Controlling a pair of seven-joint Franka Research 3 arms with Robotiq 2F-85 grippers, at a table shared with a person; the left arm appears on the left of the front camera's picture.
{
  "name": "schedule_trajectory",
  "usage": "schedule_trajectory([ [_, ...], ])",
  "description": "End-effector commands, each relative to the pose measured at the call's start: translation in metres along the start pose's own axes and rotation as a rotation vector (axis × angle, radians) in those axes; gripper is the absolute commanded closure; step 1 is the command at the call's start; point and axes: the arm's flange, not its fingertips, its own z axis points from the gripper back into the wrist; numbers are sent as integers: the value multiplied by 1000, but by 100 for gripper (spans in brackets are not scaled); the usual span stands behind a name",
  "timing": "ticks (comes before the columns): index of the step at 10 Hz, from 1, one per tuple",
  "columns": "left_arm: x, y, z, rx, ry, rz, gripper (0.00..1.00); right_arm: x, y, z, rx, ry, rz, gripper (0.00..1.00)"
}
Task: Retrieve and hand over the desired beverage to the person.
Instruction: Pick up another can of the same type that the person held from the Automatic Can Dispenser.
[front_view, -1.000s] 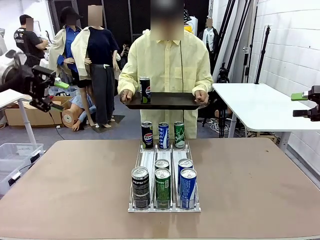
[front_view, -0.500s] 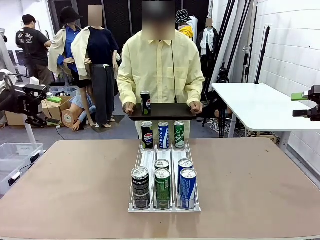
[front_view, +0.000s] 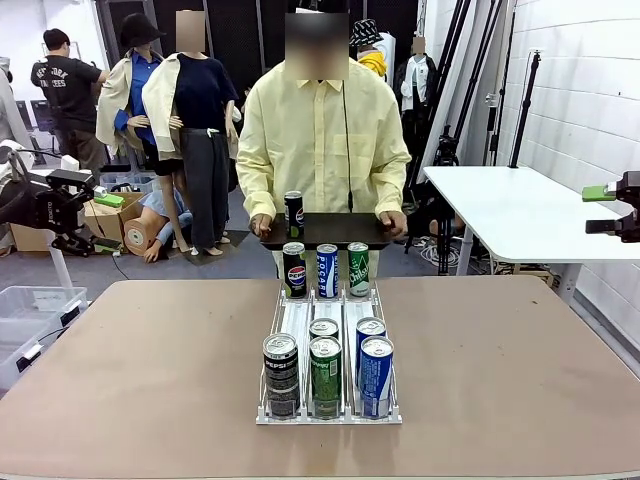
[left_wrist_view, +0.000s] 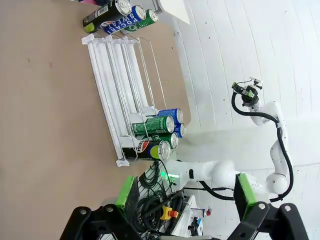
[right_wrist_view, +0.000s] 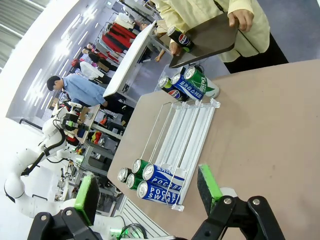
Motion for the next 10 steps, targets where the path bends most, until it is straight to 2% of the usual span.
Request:
schedule_trajectory([
  [1, 0, -1, 1, 1, -1, 0, 0, 2, 0, -1, 15, -7, -1, 0],
  [10, 0, -1, 1, 1, -1, 0, 0, 2, 0, -1, 15, -7, -1, 0],
])
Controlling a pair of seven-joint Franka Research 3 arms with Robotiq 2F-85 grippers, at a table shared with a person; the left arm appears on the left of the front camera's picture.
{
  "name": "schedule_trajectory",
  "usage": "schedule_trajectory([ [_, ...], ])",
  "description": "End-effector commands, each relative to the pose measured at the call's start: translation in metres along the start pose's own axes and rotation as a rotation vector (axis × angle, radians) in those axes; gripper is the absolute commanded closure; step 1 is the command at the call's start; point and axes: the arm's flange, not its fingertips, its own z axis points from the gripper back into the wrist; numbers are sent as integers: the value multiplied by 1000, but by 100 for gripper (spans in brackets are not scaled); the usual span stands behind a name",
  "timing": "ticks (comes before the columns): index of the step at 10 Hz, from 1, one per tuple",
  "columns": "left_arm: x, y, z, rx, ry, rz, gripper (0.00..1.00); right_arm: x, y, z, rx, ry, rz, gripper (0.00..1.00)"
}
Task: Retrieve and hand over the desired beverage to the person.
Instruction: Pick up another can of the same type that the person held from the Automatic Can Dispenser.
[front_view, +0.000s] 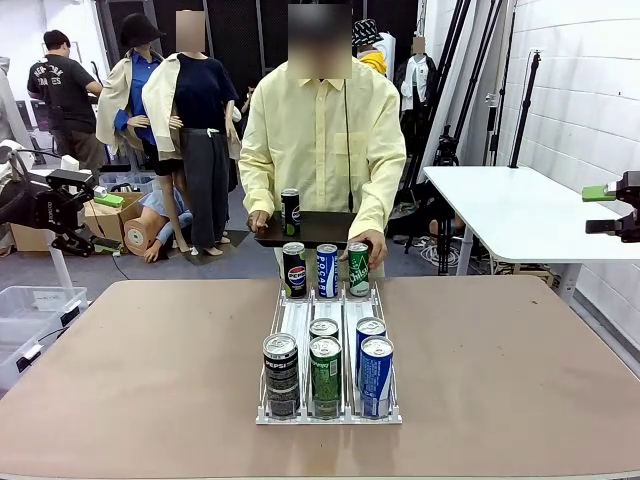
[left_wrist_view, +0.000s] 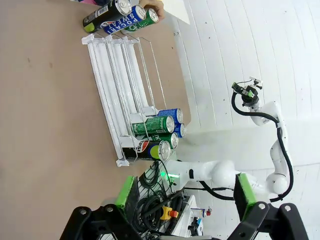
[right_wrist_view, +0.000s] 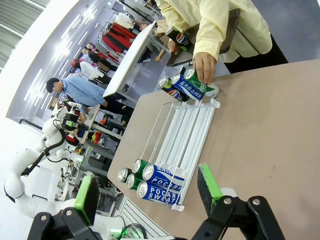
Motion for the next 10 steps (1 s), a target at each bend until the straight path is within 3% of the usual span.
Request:
schedule_trajectory([
  [1, 0, -1, 1, 1, -1, 0, 0, 2, 0, -1, 15, -7, -1, 0],
  [10, 0, -1, 1, 1, -1, 0, 0, 2, 0, -1, 15, -7, -1, 0],
])
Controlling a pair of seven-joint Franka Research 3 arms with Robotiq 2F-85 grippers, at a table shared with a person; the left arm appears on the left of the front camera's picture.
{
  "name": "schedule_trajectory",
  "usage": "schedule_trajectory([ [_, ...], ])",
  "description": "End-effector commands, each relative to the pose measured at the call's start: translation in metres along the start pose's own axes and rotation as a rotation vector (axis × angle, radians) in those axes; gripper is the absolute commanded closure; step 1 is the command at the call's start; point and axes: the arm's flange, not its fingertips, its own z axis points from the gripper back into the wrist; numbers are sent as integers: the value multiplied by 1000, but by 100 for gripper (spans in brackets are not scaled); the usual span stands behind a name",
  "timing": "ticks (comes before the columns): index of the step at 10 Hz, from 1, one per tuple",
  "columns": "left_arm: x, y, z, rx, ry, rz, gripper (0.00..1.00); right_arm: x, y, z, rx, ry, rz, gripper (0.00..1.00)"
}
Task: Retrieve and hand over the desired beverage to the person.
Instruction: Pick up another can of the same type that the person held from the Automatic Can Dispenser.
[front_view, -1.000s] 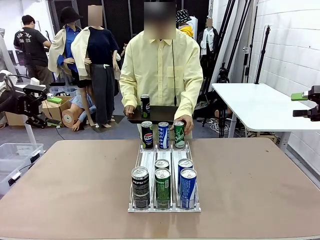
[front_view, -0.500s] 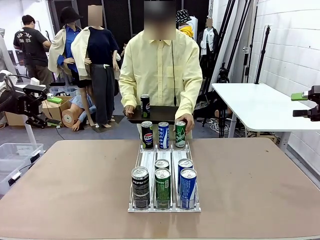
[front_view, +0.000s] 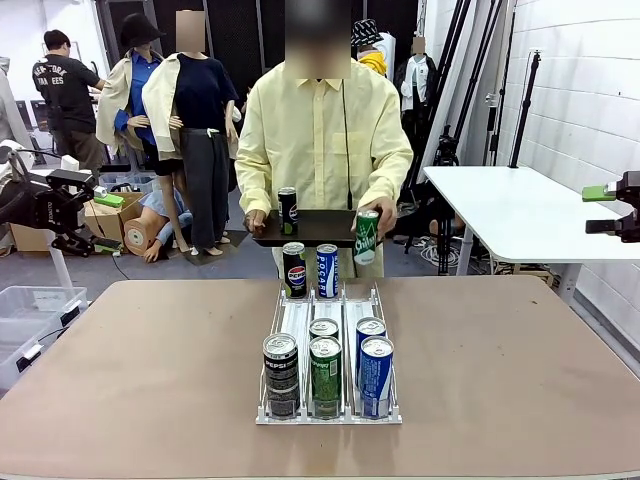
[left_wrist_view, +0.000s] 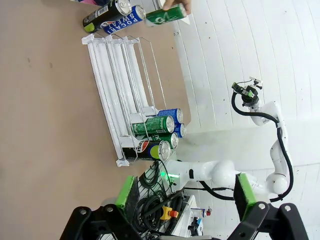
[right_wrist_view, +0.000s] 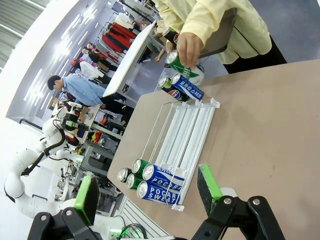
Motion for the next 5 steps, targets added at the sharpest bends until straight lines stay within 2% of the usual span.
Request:
schedule_trajectory([
  [1, 0, -1, 1, 1, -1, 0, 0, 2, 0, -1, 15, -7, -1, 0],
  [5, 0, -1, 1, 1, -1, 0, 0, 2, 0, -1, 15, -7, -1, 0],
])
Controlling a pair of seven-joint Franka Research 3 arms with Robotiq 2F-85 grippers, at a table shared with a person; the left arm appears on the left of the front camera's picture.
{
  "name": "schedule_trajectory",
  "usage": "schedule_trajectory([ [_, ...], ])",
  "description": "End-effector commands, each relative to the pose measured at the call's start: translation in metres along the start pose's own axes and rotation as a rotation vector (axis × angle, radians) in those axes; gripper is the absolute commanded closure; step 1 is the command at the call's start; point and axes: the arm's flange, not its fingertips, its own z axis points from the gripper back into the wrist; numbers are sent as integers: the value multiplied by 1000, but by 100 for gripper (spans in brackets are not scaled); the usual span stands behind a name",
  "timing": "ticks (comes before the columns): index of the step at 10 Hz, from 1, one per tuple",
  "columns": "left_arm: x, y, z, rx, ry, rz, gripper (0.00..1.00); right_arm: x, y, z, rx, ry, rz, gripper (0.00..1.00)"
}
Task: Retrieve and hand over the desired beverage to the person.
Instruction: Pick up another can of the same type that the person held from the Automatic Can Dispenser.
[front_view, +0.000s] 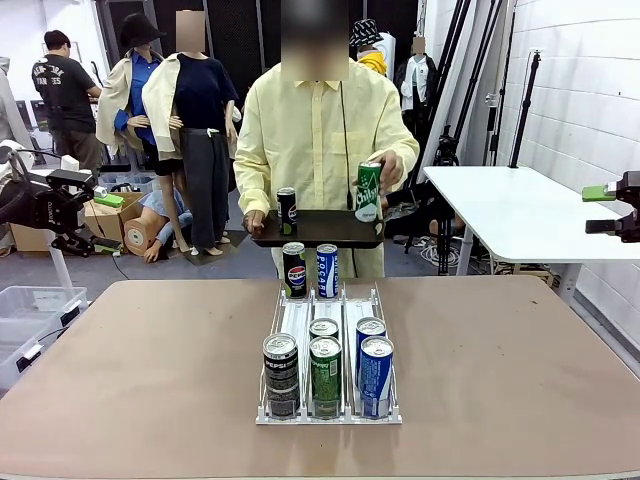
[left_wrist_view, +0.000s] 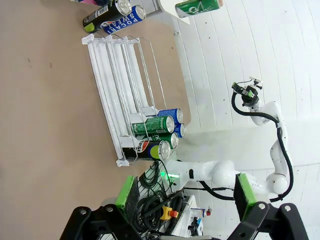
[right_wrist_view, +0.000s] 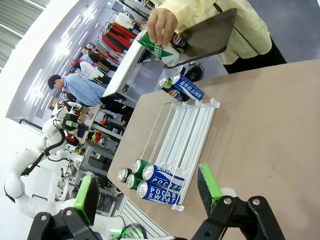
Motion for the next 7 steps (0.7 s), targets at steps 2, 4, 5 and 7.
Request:
schedule_trajectory([
  [2, 0, -1, 1, 1, -1, 0, 0, 2, 0, -1, 15, -7, -1, 0],
  [4, 0, -1, 1, 1, -1, 0, 0, 2, 0, -1, 15, -7, -1, 0],
  [5, 0, -1, 1, 1, -1, 0, 0, 2, 0, -1, 15, -7, -1, 0],
  [7, 0, -1, 1, 1, -1, 0, 0, 2, 0, -1, 15, -7, -1, 0],
])
